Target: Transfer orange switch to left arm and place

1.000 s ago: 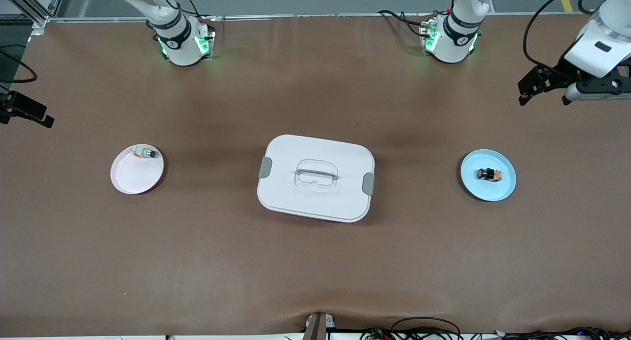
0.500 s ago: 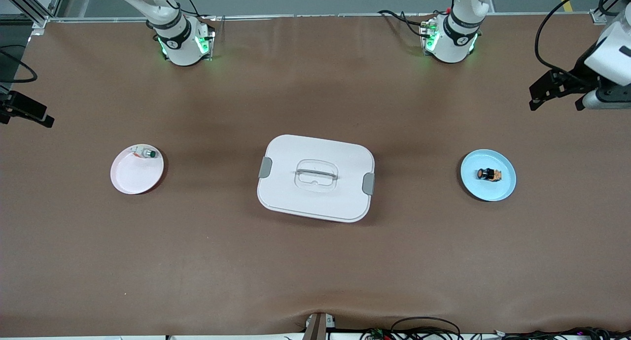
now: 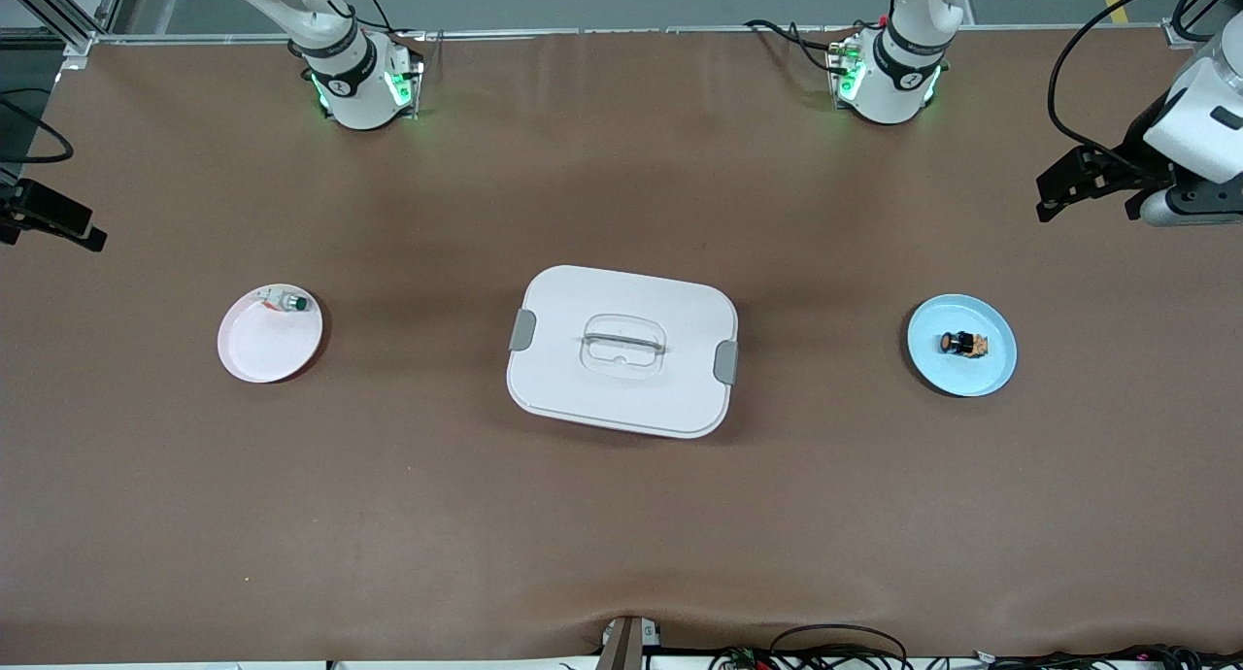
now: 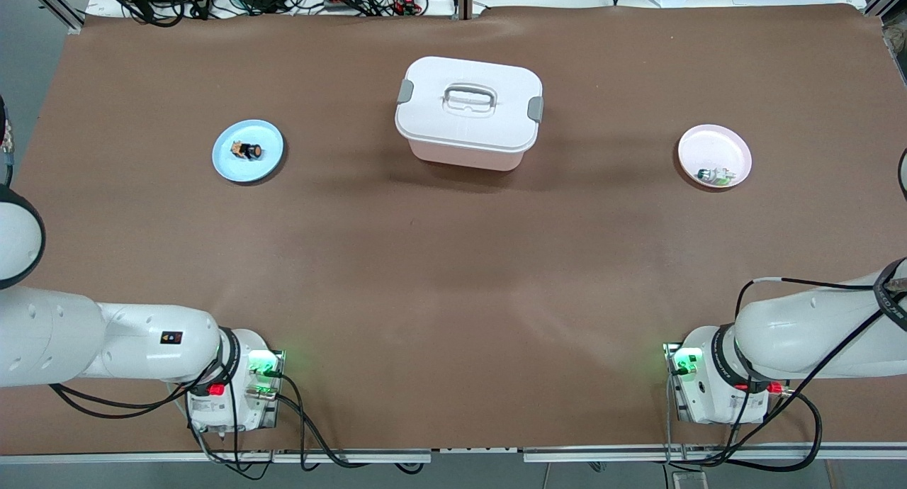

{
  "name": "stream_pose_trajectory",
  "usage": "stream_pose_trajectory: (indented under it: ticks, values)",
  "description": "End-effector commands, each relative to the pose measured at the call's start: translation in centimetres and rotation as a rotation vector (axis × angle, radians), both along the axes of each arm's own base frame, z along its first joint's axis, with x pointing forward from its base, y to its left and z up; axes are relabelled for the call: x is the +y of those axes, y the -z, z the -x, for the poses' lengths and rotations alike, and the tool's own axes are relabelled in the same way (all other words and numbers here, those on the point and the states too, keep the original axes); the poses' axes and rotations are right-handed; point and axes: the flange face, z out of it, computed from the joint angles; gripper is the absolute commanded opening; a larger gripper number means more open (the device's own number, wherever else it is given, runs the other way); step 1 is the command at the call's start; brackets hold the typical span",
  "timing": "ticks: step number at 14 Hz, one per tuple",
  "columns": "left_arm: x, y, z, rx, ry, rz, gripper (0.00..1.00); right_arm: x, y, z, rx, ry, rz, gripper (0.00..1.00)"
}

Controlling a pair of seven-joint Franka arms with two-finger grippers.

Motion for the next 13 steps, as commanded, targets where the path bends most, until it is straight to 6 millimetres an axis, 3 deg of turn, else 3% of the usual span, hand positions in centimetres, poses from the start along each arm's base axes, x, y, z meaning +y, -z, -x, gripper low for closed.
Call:
stream_pose_trajectory:
  ticks: [1,13]
  values:
    - [-0.1,-0.66,2.05,-0.013,-0.001,0.008,1.0,-0.16,-0.47,0.9,-0.011,0.002,-0.007,1.0]
    - [-0.16,-0.67,1.61,-0.004,0.026,0.02,1.0,-0.29,-0.4,0.84,-0.011,0.002,-0.004,1.0]
